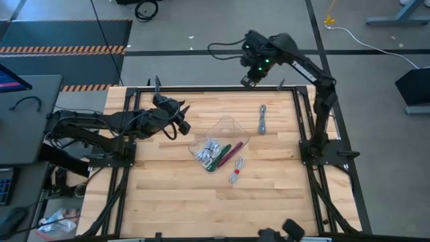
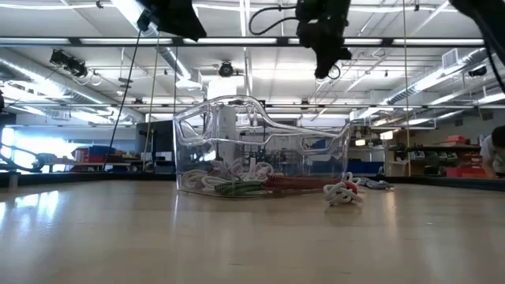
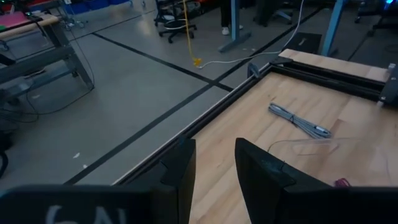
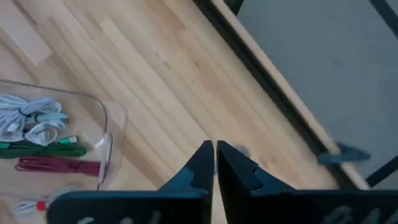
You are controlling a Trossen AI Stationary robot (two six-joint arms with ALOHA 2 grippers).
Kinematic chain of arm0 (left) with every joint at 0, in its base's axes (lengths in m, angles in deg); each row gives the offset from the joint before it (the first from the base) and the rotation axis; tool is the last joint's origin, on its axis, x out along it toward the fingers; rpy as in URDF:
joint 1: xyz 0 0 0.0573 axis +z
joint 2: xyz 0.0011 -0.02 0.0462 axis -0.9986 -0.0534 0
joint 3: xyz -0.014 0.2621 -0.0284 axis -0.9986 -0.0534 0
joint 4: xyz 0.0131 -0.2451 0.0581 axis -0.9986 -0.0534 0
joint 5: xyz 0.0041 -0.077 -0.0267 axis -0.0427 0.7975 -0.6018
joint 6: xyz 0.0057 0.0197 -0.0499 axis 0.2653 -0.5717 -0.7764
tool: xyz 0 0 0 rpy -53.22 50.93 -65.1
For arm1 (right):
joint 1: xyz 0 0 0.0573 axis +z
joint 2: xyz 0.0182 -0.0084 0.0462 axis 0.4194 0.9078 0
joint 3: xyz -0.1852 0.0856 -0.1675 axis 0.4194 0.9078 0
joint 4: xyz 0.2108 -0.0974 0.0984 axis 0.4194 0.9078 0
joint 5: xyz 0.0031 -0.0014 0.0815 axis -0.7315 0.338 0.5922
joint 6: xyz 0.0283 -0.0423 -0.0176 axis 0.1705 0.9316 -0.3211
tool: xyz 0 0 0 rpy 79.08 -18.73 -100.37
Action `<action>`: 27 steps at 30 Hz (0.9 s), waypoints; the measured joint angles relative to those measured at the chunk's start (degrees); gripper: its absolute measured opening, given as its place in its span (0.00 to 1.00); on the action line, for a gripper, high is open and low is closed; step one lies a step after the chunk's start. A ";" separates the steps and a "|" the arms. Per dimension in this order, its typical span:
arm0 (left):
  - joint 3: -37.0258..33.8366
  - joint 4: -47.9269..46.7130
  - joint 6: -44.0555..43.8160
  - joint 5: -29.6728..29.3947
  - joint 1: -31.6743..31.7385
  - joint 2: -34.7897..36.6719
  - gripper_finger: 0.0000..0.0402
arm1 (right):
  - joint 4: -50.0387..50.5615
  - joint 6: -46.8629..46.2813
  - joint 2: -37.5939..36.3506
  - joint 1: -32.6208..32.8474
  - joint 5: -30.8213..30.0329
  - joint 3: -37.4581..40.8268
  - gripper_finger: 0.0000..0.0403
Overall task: Pick and place USB-C Cables
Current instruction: Put the gray charger cable into the transparent bin
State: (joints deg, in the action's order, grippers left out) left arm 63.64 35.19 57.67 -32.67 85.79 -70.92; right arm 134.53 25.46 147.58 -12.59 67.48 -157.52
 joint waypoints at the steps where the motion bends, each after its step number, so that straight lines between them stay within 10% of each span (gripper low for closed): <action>1: 0.00 -0.44 0.00 0.01 0.00 0.00 0.29 | -0.05 -0.84 -1.27 -0.02 -0.02 1.46 0.07; 12: 0.00 -2.28 0.42 2.89 0.37 0.00 0.29 | -2.43 -17.64 -14.66 1.36 -4.52 32.80 0.22; 27: 0.00 -2.53 2.26 10.40 3.34 0.00 0.29 | -35.12 -26.69 -17.17 2.15 4.53 64.71 0.28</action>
State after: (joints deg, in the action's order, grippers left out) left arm 63.64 32.66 59.93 -22.26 89.13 -70.92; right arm 99.41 -1.23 130.41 -10.43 72.01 -92.82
